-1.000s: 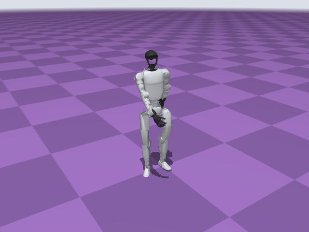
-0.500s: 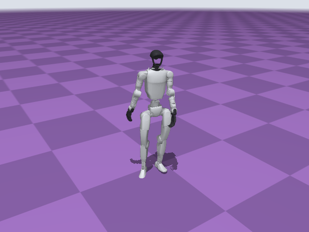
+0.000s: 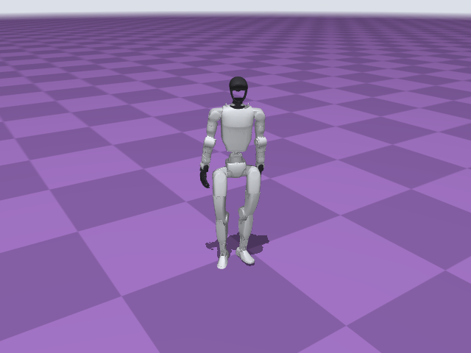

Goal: Upper body actions

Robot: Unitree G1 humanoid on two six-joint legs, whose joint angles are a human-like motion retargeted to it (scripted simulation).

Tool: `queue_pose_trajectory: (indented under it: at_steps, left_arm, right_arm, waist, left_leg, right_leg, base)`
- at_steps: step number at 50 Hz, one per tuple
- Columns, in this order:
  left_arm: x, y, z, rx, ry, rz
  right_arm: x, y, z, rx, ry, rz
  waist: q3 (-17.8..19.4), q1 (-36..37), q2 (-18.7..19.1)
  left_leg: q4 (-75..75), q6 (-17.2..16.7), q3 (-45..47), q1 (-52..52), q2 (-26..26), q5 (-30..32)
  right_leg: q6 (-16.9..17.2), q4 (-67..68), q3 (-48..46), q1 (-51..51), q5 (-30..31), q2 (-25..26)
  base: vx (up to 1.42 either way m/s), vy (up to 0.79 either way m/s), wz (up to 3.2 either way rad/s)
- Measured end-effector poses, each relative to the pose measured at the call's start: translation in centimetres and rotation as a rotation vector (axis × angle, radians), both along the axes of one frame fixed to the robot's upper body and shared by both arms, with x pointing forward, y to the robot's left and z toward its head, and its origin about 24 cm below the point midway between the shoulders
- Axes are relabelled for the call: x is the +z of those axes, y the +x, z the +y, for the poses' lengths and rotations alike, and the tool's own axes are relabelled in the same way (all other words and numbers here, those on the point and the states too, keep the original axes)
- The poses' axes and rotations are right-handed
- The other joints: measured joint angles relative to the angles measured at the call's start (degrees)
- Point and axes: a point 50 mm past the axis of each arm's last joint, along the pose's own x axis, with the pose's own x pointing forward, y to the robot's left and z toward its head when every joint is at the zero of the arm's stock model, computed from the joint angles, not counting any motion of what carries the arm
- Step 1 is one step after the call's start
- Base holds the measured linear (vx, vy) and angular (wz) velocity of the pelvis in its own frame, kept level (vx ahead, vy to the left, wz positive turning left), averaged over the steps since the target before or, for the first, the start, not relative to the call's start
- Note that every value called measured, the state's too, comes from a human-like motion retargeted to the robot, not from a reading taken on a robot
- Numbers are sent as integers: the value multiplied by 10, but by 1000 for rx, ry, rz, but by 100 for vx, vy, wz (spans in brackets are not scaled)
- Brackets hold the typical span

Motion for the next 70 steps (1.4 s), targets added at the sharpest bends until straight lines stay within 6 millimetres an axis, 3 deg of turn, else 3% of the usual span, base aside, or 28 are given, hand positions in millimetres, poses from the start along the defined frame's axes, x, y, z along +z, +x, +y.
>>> queue_pose_trajectory:
  at_steps: [4,9,13,23,25,31,35,40,46,50,57,62,68,70]
  left_arm:
    - [4,-23,-5,45,-12,73]
    - [7,-36,-1,27,-23,101]
    - [6,-33,6,-1,-12,85]
    - [0,-2,14,-63,-20,-51]
    - [-1,4,15,-111,-32,-86]
    - [-2,6,9,-179,-33,-115]
    - [-2,0,-2,-85,-59,-113]
    - [-1,-7,-14,111,-90,-82]
    - [3,-31,-14,118,-73,7]
    - [8,-49,-12,81,-65,85]
    - [11,-61,-3,11,-44,118]
    - [7,-50,3,9,27,71]
    - [4,-35,10,9,49,12]
    - [3,-29,12,8,48,-7]
  right_arm:
    - [0,4,-3,30,-13,-7]
    - [0,7,-5,7,-14,-18]
    - [1,5,-7,-20,-19,-18]
    - [2,5,-16,-58,-40,-5]
    - [3,7,-18,-63,-43,-8]
    - [4,15,-21,4,-27,37]
    - [4,17,-17,43,4,49]
    - [0,23,-6,101,37,27]
    - [-2,33,5,170,79,-5]
    - [-3,40,8,213,79,-29]
    - [-3,29,8,180,87,-3]
    - [-1,14,1,149,64,42]
    - [4,-7,-10,104,14,116]
    - [5,-12,-13,83,0,131]
  waist:
    - [-1,-2,7]
    - [-7,-18,18]
    - [-9,-20,22]
    - [-15,-22,30]
    - [-5,-28,24]
    - [29,4,32]
    - [57,9,41]
    - [105,94,13]
    - [120,135,-9]
    - [122,126,-12]
    - [82,99,0]
    - [43,69,13]
    - [-12,23,20]
    - [-25,12,28]
  left_leg:
    - [0,-6,0,0,4,7]
    - [2,-18,-10,0,12,17]
    - [8,-27,-14,3,17,22]
    - [112,-52,-27,-24,38,16]
    - [158,-29,-75,-39,22,22]
    - [158,-37,-137,-111,-6,37]
    - [97,-28,-154,-165,-17,31]
    - [45,-16,-114,-274,-7,33]
    - [0,-9,-87,-382,26,33]
    - [1,-13,-66,-393,47,30]
    - [55,-36,-76,-311,58,47]
    - [145,-66,-85,-209,70,82]
    - [211,-82,-136,-79,46,112]
    - [169,-99,-99,-24,51,44]
  right_leg:
    - [-9,-16,-17,12,-3,5]
    - [-14,-23,-28,26,-17,11]
    - [-20,-31,-36,41,-27,16]
    - [-34,-37,-23,60,-46,22]
    - [-37,-36,-28,69,-47,9]
    - [-58,-24,1,86,-55,16]
    - [-66,-24,-33,113,-62,28]
    - [-76,-28,1,142,-61,14]
    - [-76,-30,5,151,-64,0]
    - [-74,-19,9,152,-74,0]
    - [-61,-6,-4,141,-90,10]
    - [-45,2,-21,123,-96,13]
    - [-29,8,-39,93,-97,0]
    - [-25,10,-38,86,-99,7]
  base:
    - [-20,5,28]
    - [-18,8,48]
    - [-20,10,33]
    - [-20,13,16]
    - [-18,10,25]
    - [-13,9,-36]
    - [-7,-3,18]
    - [-7,-11,-68]
    - [2,-12,-13]
    - [3,-5,3]
    - [10,3,26]
    - [14,6,31]
    - [21,1,26]
    - [23,-2,-6]
